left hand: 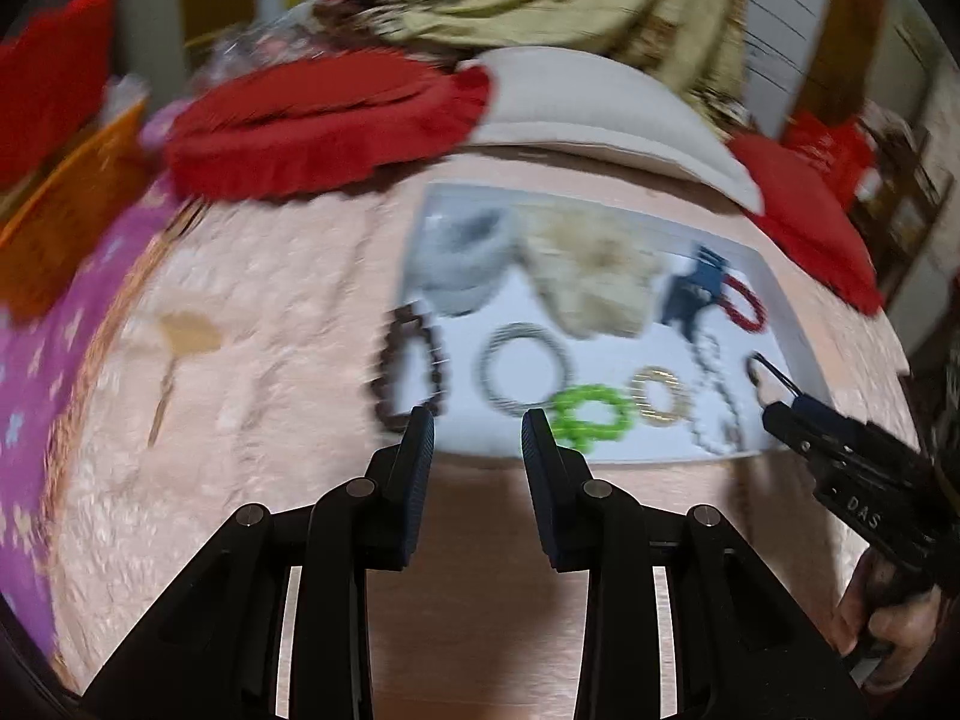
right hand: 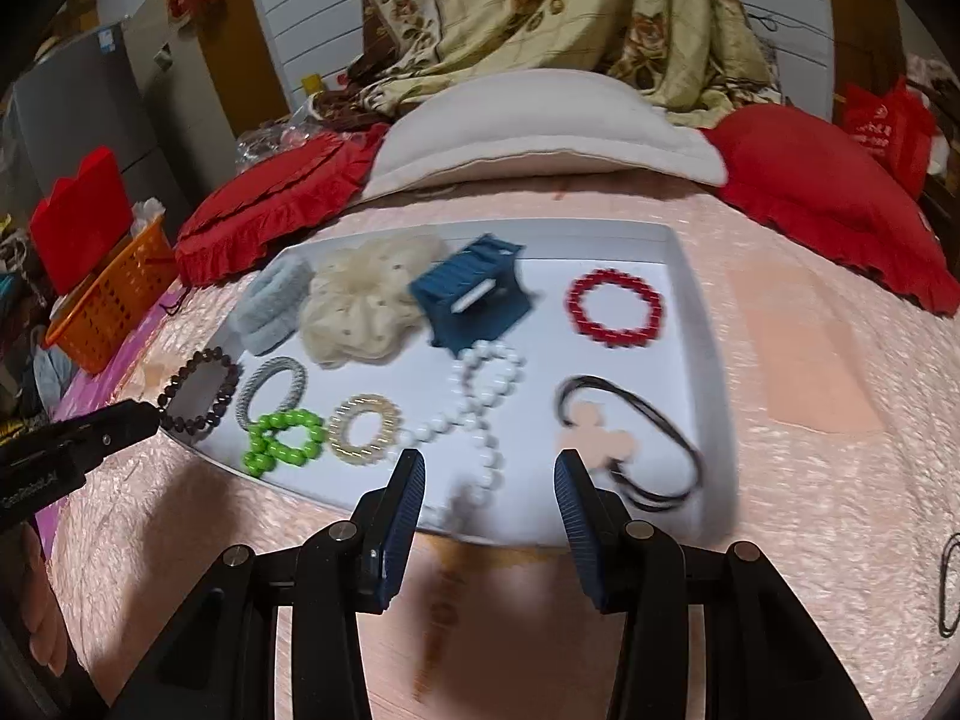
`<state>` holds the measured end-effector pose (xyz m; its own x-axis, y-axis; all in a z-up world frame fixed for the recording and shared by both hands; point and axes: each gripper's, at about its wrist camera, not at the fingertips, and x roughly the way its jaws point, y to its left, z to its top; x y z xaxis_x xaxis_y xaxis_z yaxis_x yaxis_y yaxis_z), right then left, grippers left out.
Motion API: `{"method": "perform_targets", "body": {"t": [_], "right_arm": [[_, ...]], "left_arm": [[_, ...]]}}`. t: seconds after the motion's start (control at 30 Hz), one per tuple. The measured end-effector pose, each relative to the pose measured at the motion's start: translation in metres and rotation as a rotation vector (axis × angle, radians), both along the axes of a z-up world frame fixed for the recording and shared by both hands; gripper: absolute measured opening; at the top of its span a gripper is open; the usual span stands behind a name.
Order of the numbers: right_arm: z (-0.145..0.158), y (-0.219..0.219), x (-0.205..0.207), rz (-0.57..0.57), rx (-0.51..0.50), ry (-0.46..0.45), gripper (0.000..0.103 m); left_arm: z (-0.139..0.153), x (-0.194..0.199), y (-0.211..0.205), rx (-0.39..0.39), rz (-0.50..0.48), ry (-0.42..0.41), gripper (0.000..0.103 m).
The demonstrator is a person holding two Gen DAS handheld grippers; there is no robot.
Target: Organize jewelry
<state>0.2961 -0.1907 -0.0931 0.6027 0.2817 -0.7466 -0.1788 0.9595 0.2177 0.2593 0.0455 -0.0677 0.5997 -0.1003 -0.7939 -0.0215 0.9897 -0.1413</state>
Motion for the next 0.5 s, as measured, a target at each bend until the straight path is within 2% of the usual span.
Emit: {"method": "perform_targets", "body": {"t": [0.1, 0.13, 0.3, 0.5], "right_arm": [[-0.002, 0.024, 0.008, 0.029, 0.004, 0.021, 0.043], [-0.004, 0.03, 0.01, 0.036, 0.005, 0.027, 0.043], [-0.017, 0.057, 0.018, 0.026, -0.036, 0.068, 0.043], [-0.018, 0.059, 0.014, -0.009, -0.051, 0.049, 0.043]], "left_arm": [[-0.012, -0.004, 0.023, -0.079, 0.049, 0.016, 0.03], [-0.016, -0.006, 0.029, -0.084, 0.067, 0.017, 0.03], [-0.018, -0.013, 0.044, -0.04, 0.106, -0.014, 0.03], [-0.016, -0.017, 0.058, -0.066, 0.126, -0.036, 0.03]]}}
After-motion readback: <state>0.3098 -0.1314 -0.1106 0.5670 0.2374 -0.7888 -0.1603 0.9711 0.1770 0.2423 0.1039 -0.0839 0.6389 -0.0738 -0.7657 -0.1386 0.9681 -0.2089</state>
